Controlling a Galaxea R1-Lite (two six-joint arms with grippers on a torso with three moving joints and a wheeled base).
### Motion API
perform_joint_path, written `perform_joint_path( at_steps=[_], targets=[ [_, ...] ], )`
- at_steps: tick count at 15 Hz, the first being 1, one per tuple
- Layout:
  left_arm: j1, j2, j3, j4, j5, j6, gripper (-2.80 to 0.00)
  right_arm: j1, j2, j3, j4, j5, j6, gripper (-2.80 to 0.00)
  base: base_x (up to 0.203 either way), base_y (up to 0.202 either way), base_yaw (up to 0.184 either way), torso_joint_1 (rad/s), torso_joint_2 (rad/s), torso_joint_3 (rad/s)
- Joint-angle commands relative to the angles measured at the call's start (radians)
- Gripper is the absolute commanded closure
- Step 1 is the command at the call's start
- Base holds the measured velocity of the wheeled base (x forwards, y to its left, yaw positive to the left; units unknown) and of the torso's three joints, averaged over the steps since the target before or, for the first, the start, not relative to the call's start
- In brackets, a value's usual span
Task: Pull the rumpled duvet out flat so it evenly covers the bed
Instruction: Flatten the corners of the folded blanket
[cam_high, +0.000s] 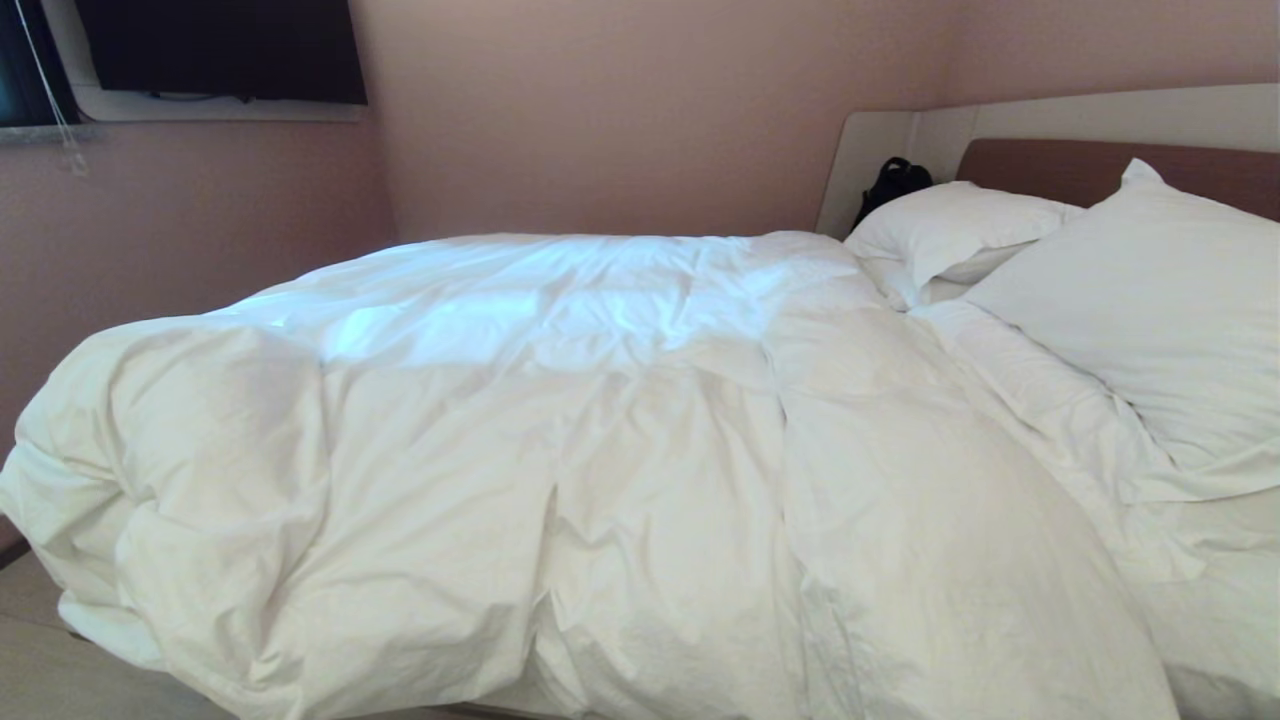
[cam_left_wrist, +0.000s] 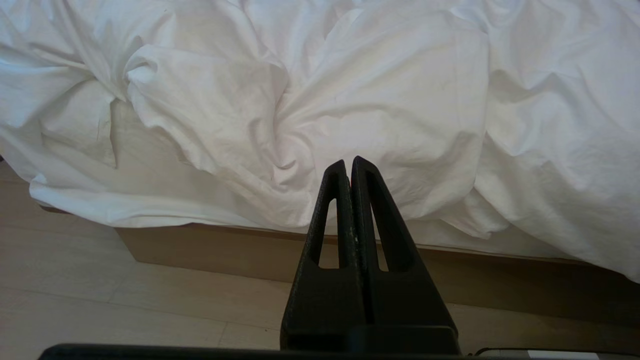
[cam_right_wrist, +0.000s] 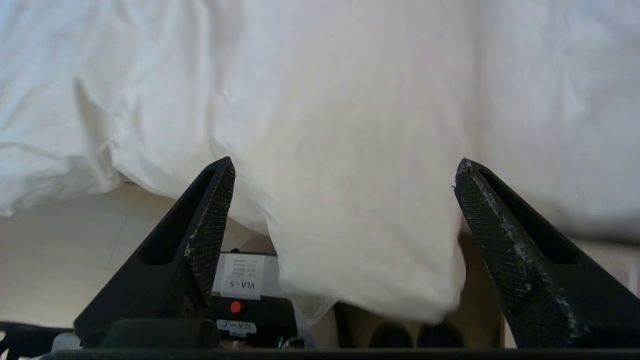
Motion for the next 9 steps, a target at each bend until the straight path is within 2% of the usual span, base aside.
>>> perform_joint_path(
  at_steps=[1,3,4,9],
  targets=[
    [0.0,0.0,0.0,0.0,0.0,-0.001,0.0,0.131,0.173,-0.147,0.007,-0.052,0.004,-2.8,0.0,0.0,0.0,0.0,0.0,0.0],
    [0.0,0.0,0.001,0.0,0.0,-0.001,0.0,0.285,0.276,-0.239,0.005,-0.201,0.031,-2.8,0.0,0.0,0.0,0.0,0.0,0.0],
    [0.001,0.0,0.0,0.0,0.001,-0.001,0.0,0.357,0.339,-0.296,0.005,-0.282,0.069,0.0,0.0,0.0,0.0,0.0,0.0,0.0],
    [0.0,0.001,0.0,0.0,0.0,-0.001,0.0,0.601,0.664,-0.594,0.044,-0.585,0.234,0.0,0.0,0.0,0.0,0.0,0.0,0.0]
  ],
)
